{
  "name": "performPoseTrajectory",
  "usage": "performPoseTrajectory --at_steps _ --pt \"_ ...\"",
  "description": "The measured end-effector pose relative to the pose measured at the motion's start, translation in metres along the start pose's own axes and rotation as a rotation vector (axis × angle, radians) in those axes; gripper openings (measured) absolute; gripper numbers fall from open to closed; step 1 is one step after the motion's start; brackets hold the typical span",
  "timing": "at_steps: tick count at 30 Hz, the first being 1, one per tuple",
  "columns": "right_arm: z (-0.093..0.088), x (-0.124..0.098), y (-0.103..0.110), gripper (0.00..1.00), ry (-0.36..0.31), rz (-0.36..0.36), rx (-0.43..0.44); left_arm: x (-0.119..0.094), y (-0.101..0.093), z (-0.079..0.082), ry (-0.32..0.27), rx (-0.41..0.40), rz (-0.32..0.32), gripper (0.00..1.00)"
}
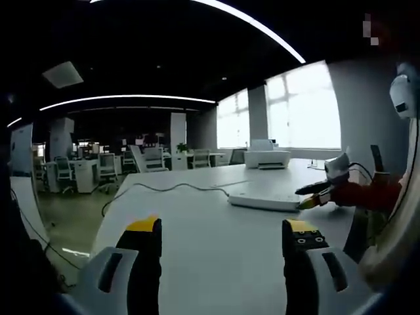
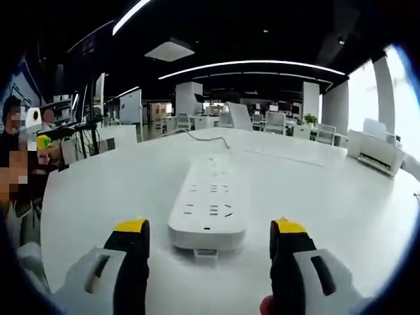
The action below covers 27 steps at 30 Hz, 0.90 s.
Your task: Pick up the power strip scattered on the table, fix it on the side mounting bracket of the table, and press the switch
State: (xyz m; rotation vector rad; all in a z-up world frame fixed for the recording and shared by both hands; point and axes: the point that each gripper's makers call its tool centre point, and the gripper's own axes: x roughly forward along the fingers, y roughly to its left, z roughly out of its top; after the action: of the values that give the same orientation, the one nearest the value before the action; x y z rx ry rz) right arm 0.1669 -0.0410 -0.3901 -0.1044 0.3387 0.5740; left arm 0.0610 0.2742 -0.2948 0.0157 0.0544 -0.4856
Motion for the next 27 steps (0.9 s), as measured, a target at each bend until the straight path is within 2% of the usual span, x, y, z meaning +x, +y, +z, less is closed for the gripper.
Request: performPoseTrajectory --at_steps 27 --pt "-0.0046 0.0104 0.0042 0.59 0.021 0.014 -0.004 0.0012 -0.0044 0.009 -0.012 0.011 -0.001 0.79"
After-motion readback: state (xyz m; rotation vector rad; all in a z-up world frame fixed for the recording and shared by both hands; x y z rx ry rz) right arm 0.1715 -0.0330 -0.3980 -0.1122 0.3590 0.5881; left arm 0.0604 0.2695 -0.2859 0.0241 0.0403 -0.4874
